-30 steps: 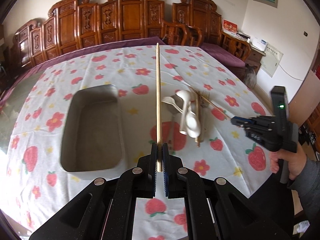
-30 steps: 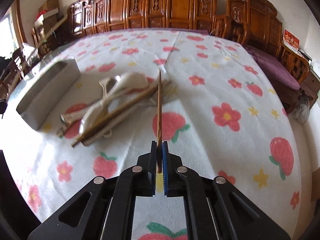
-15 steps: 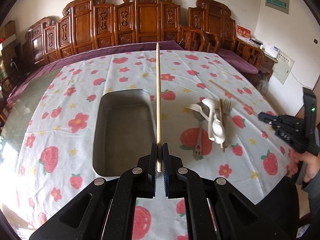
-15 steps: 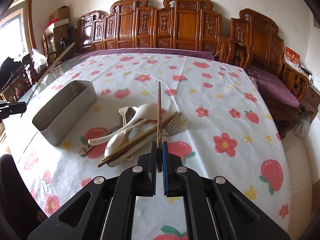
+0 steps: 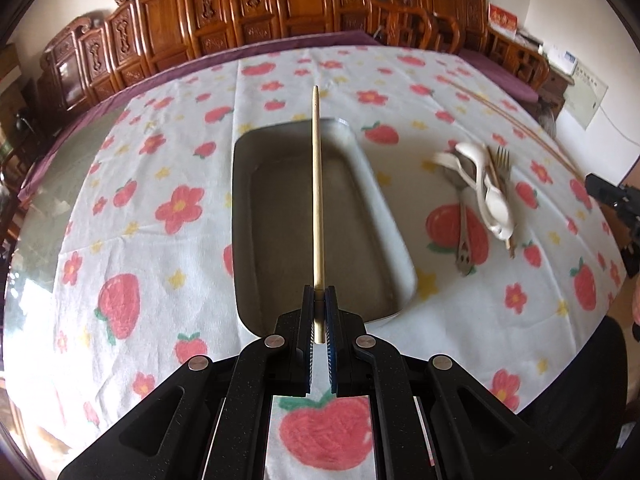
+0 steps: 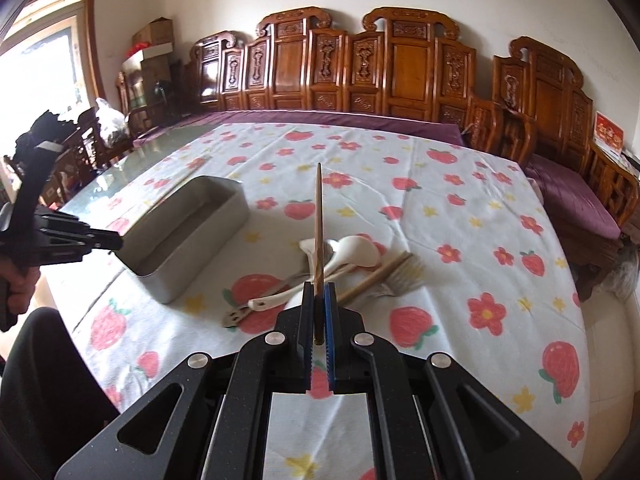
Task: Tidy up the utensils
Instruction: 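Lift the chopstick and carry it over the metal tray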
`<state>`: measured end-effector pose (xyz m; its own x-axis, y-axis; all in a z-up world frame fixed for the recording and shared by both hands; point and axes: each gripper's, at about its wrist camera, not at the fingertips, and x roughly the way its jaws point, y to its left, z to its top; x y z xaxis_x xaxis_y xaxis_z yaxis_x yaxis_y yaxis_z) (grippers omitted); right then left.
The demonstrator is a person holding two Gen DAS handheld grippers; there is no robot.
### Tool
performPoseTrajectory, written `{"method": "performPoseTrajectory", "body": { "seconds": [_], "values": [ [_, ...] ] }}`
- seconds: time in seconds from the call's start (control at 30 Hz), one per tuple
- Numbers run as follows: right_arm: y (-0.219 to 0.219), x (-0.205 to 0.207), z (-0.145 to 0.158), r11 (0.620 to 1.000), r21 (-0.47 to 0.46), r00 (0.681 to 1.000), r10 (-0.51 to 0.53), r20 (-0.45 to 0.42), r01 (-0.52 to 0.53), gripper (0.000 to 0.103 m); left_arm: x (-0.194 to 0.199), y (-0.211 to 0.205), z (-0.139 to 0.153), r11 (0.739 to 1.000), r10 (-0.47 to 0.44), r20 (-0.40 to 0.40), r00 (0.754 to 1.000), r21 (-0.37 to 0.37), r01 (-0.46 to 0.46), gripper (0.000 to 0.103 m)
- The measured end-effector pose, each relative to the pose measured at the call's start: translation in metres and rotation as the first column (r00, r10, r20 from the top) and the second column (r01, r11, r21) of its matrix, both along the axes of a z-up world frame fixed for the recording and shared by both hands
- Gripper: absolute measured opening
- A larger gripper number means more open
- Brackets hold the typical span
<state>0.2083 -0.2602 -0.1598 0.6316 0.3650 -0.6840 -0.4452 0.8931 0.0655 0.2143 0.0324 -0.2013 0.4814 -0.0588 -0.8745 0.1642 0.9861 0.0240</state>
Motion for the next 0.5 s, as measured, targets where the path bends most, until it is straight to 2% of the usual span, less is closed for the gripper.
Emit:
{"method": "performPoseTrajectory", "body": {
  "seconds": [0.23, 0.5],
  "values": [
    [0.017, -0.006, 0.003, 0.999, 0.003, 0.999, 0.036, -0.006, -0.036, 0.006, 0.011, -0.003, -0.009, 0.999, -0.027, -0.035, 0.999, 0.036, 0.028, 0.004],
    [0.036, -0.010, 0.005, 0.998, 0.007, 0.998, 0.066, -0.010, -0.066, 0.006, 0.020, -0.002, -0.010, 0.999, -0.021, -0.046, 0.999, 0.039, 0.023, 0.005]
  ]
}}
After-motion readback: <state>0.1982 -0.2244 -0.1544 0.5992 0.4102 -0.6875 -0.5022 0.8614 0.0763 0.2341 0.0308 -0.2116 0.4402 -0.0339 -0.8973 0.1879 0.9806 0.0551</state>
